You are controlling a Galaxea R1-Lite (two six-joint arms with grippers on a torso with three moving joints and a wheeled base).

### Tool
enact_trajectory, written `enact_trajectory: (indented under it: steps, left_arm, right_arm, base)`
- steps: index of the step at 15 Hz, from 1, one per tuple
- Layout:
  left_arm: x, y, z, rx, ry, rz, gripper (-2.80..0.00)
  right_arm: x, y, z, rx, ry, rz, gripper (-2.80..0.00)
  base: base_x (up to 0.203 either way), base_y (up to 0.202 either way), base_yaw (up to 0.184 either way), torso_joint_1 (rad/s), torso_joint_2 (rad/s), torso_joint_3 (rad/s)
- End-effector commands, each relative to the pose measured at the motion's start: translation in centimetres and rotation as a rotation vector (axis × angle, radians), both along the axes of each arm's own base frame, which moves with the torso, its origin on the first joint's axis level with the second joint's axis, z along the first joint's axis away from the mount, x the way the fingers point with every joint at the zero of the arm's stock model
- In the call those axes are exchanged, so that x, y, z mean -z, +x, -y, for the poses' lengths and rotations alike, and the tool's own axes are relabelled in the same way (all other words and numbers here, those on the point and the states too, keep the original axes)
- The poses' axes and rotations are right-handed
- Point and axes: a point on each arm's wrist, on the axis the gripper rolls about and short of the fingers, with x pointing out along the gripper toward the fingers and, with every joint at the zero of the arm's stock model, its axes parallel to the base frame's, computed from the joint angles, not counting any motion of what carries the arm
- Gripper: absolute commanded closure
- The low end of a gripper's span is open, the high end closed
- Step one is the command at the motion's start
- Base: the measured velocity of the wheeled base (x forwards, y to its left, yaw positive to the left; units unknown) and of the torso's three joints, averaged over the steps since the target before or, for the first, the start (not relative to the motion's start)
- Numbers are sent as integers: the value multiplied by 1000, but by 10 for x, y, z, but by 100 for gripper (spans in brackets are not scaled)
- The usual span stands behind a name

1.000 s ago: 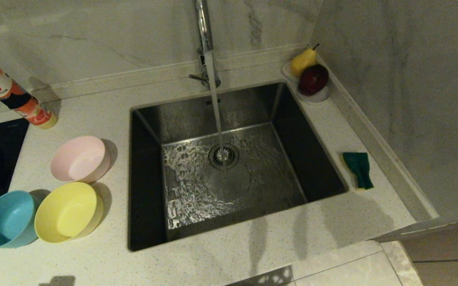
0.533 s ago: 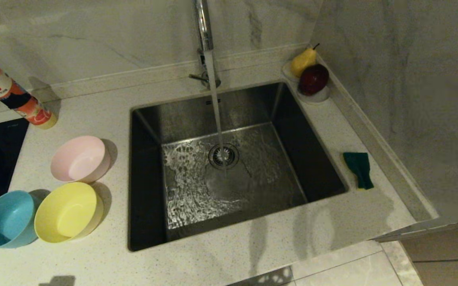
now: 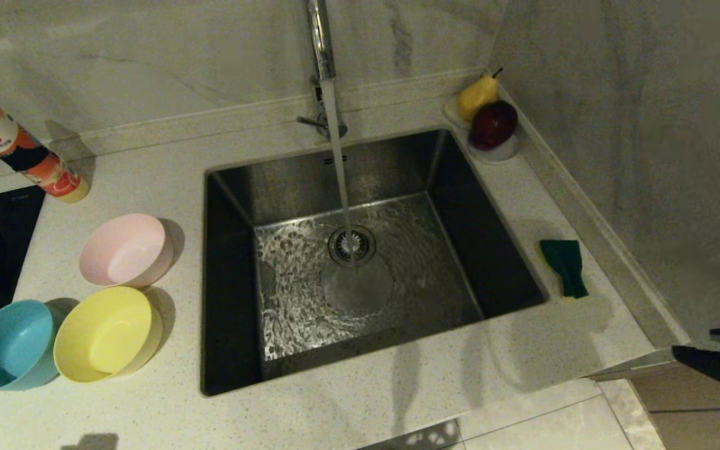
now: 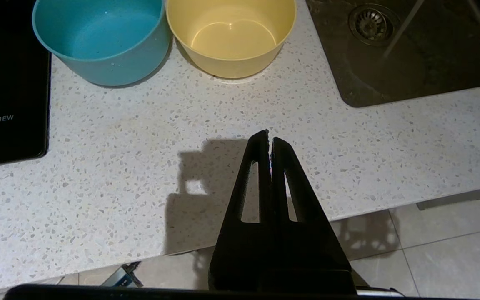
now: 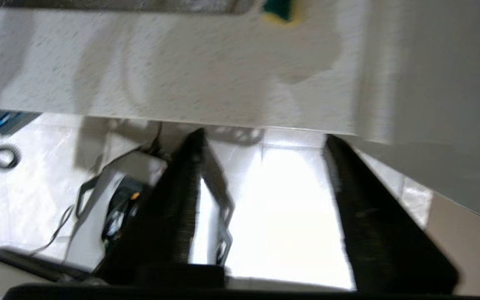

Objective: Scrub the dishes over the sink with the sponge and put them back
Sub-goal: Pick up a bowl and the sponge

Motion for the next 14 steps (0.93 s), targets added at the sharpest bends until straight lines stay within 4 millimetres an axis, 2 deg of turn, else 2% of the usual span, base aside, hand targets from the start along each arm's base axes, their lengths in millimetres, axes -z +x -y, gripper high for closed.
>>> enact_trajectory:
  steps: [1, 9, 14]
  left_arm:
    - [0, 0, 0, -2, -1, -1, 0]
    - [0, 0, 0, -2, -1, -1, 0]
    - [0, 0, 0, -1, -1, -2, 0]
  right_arm:
    - [9, 21, -13, -23, -23, -51, -280]
    - [43, 69, -27, 45, -48, -79, -280]
    - [50, 80, -29, 57, -57, -72, -280]
  base:
    - [0, 0, 0, 0, 0, 0]
    - [0, 0, 0, 0, 0, 0]
    - [0, 0, 0, 0, 0, 0]
